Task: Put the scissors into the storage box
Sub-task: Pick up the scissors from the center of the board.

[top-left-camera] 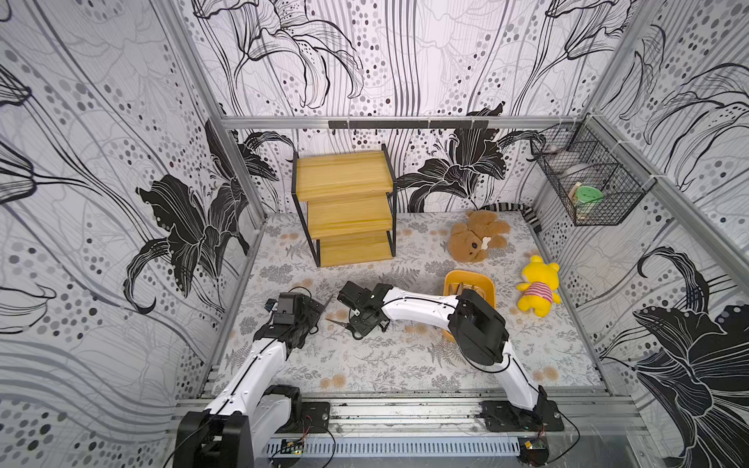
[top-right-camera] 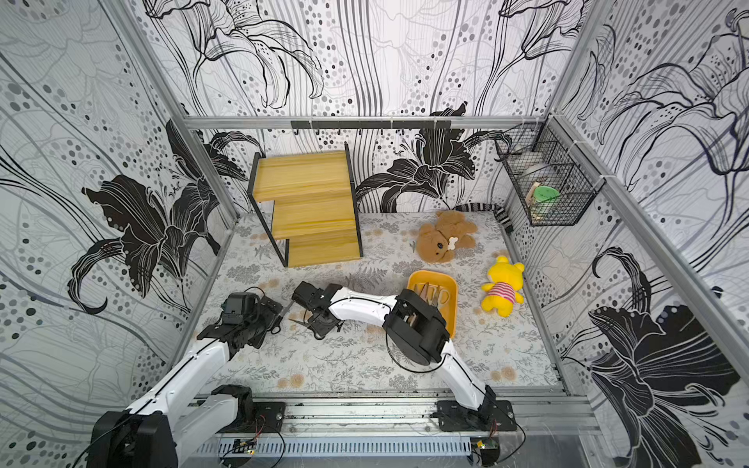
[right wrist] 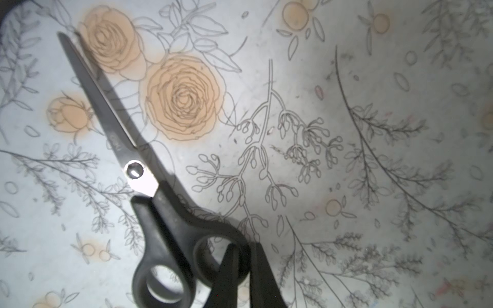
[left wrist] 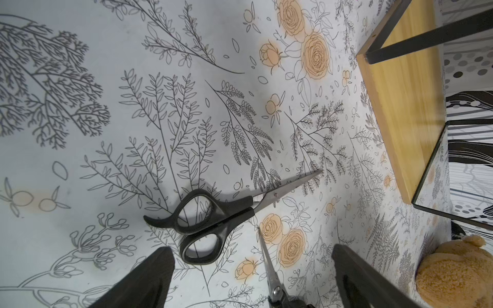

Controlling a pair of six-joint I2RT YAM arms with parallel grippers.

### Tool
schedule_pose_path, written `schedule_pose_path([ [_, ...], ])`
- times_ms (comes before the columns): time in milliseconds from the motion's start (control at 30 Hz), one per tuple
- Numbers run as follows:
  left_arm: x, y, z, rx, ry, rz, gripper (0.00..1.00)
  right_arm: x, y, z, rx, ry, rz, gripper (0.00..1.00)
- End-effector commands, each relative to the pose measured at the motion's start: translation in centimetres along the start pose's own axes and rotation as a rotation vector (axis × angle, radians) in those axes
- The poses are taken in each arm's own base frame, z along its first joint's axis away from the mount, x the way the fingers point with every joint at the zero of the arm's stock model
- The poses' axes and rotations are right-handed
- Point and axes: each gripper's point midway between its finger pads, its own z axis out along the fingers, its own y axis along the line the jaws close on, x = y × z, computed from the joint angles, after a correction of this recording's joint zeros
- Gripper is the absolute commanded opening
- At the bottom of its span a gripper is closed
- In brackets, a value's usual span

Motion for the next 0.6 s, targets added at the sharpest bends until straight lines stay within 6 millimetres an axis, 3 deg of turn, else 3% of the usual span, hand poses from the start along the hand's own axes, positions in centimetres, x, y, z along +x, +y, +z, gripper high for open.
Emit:
schedule_pose_path([
  [0, -0.4, -0.5, -0.1, 0.022, -0.010, 0.012, 0.97, 5.2, -1.5, 3.1, 0.076, 0.177, -0.031, 0.00],
  [167, -0.4, -0.6, -0.1, 0.026, -0.009, 0.009, 0.97, 3.5, -1.3, 1.3, 0.059, 0.107, -0.001, 0.00],
  [333, -0.5, -1.4, -0.3, 0.052, -0.005, 0.015, 0.97, 0.1, -1.7, -2.7, 0.016, -0.043, 0.076, 0.00],
  [567, -0.9, -2.5, -0.7, 0.083, -0.013, 0.042, 0.97, 0.6, -4.3, -5.6, 0.016, -0.100, 0.176, 0.00],
])
